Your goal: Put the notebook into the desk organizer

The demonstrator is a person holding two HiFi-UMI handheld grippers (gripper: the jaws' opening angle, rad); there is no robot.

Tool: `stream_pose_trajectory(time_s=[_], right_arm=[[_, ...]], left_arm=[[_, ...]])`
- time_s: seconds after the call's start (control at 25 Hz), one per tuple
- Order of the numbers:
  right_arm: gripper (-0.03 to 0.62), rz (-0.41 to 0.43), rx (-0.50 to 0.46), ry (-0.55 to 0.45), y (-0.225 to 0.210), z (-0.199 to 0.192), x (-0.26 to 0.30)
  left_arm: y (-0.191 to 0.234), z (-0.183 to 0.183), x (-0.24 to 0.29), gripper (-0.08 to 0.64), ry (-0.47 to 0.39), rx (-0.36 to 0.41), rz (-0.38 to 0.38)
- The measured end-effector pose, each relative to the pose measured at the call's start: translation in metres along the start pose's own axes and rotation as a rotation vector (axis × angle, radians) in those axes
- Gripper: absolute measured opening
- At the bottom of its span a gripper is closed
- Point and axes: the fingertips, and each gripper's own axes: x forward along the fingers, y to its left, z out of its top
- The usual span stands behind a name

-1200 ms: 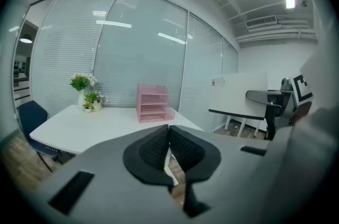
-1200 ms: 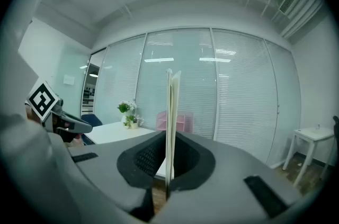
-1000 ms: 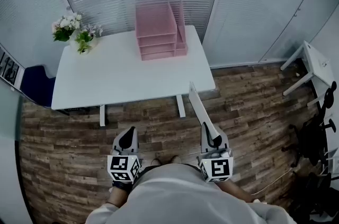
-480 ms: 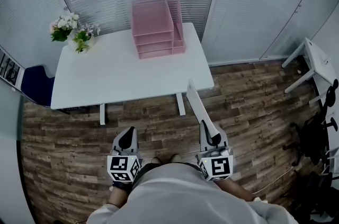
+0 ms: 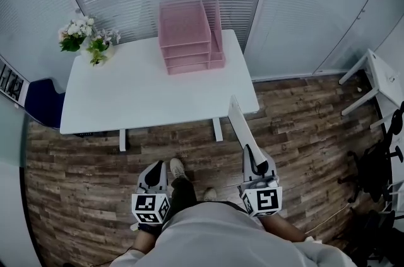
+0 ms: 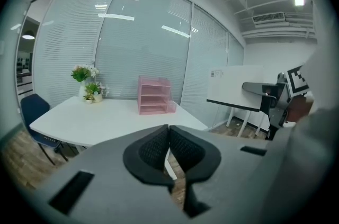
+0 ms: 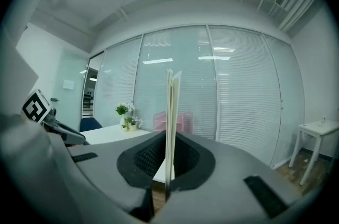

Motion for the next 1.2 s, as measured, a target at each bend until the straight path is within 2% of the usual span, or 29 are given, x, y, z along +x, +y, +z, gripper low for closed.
stream_pose_trajectory(time_s=[0.28, 0.76, 1.0, 1.2], right_arm=[[0.022, -0.032, -0.048, -0.018, 0.001, 0.017, 0.068], [0.023, -0.137, -0.095, -0.016, 0.015, 0.058, 0.22], [0.022, -0.181, -0.125, -0.019, 0.023, 0.071, 0.274], [0.022, -0.185, -0.184, -0.008, 0.011, 0.081, 0.313]], left_arm=[[0.041, 0.013, 0.052, 0.009, -0.007, -0.03, -0.037], [0.157, 0.088, 0.152, 0.009, -0.015, -0.012, -0.119], [0.207, 0.091, 0.179, 0.009, 0.004, -0.002, -0.128], [0.222, 0.088, 0.186, 0.009, 0.016, -0.024, -0.117]])
